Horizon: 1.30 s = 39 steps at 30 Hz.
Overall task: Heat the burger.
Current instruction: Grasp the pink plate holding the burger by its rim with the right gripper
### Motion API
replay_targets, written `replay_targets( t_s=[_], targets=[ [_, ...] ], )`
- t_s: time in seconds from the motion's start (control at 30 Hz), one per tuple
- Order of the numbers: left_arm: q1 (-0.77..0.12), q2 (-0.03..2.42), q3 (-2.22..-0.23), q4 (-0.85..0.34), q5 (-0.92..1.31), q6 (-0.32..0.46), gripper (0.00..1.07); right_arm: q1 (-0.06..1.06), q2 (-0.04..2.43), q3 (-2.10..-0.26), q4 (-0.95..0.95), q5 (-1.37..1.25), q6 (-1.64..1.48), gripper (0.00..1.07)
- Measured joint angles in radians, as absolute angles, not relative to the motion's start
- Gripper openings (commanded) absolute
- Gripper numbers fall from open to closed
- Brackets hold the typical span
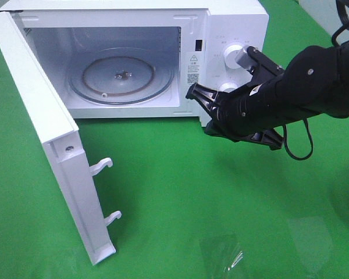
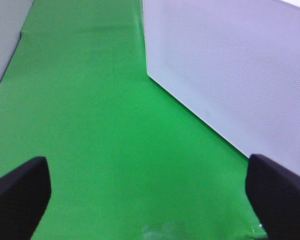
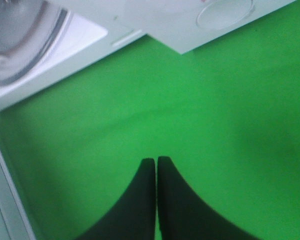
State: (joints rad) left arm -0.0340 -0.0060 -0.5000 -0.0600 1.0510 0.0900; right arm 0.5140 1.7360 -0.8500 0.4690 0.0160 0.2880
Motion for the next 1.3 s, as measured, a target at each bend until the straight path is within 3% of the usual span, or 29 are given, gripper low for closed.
replay_targets(
  t_s=[0.47, 0.77, 1.3],
  targets=[
    [-0.034, -0.006, -0.5, -0.06, 1.051, 0.09, 0.98, 0.514, 1.564, -0.85, 0.049, 0.454, 0.204, 0.08],
    [-0.034, -0.006, -0.5, -0.06, 1.051, 0.09, 0.98, 0.495, 1.493, -0.85, -0.02, 0.599, 0.136, 0.1],
    [-0.034, -0.006, -0.5, -0.06, 1.051, 0.09, 0.98, 0.194, 1.414, -0.85, -0.032, 0.834, 0.083, 0.16]
  ],
)
